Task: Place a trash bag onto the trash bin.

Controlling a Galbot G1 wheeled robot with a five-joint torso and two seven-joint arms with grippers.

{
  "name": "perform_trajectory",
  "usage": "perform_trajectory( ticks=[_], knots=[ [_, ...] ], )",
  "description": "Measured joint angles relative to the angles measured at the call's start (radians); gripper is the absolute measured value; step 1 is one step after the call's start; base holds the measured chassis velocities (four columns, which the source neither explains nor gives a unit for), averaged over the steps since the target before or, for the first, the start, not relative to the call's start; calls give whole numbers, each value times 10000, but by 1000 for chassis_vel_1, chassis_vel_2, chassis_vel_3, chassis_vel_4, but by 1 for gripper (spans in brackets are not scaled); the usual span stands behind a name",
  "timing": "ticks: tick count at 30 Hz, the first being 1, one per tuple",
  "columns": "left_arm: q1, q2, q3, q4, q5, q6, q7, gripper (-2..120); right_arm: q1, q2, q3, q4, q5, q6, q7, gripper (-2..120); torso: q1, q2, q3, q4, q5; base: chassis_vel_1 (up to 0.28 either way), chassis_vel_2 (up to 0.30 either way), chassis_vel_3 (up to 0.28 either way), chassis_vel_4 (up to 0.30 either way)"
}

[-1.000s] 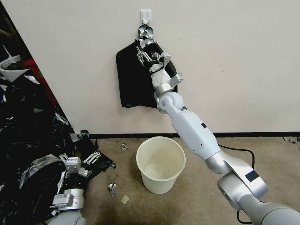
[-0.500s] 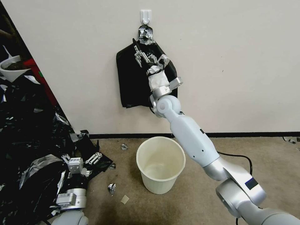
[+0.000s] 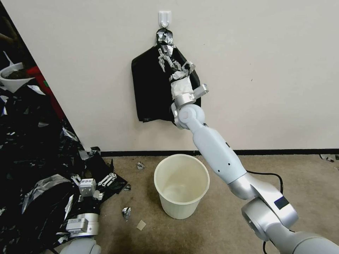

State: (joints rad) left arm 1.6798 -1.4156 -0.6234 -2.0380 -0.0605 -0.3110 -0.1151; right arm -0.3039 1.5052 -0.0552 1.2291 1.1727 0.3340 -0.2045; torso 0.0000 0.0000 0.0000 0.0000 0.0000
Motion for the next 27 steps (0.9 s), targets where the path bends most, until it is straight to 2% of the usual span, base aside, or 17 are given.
perform_trajectory(
  ticks=[3,6,7,10,11,19,22,27],
  knots=[
    [-5,-19,2,4,22,-6,-4,100,95,34,-28,-59,-17,-4,-4,68,0,0,0,0,0,0,0,0,0],
    [-4,-34,7,10,40,-15,-7,100,151,83,-12,-195,-110,0,-6,54,0,0,0,1,0,0,0,0,0],
    [-4,-34,7,10,40,-15,-7,100,151,83,-12,-195,-110,0,-6,54,0,0,0,1,0,0,0,0,0],
    [0,-42,17,18,51,-24,-9,100,161,83,17,-256,-220,7,-9,41,0,0,0,0,0,0,0,0,0],
    [0,-42,17,18,51,-24,-9,100,161,83,17,-256,-220,7,-9,41,0,0,0,0,0,0,0,0,0],
    [-5,-79,66,79,118,-41,-9,100,281,114,159,-493,-413,32,-21,7,0,0,0,0,0,0,0,0,0],
    [-6,-78,66,91,126,-47,-9,100,283,125,194,-555,-510,86,-167,0,0,0,0,0,0,0,0,0,0],
    [-6,-84,72,125,149,-80,-9,100,214,150,264,-639,-635,214,-704,0,0,0,0,0,0,0,0,0,0]
  ],
)
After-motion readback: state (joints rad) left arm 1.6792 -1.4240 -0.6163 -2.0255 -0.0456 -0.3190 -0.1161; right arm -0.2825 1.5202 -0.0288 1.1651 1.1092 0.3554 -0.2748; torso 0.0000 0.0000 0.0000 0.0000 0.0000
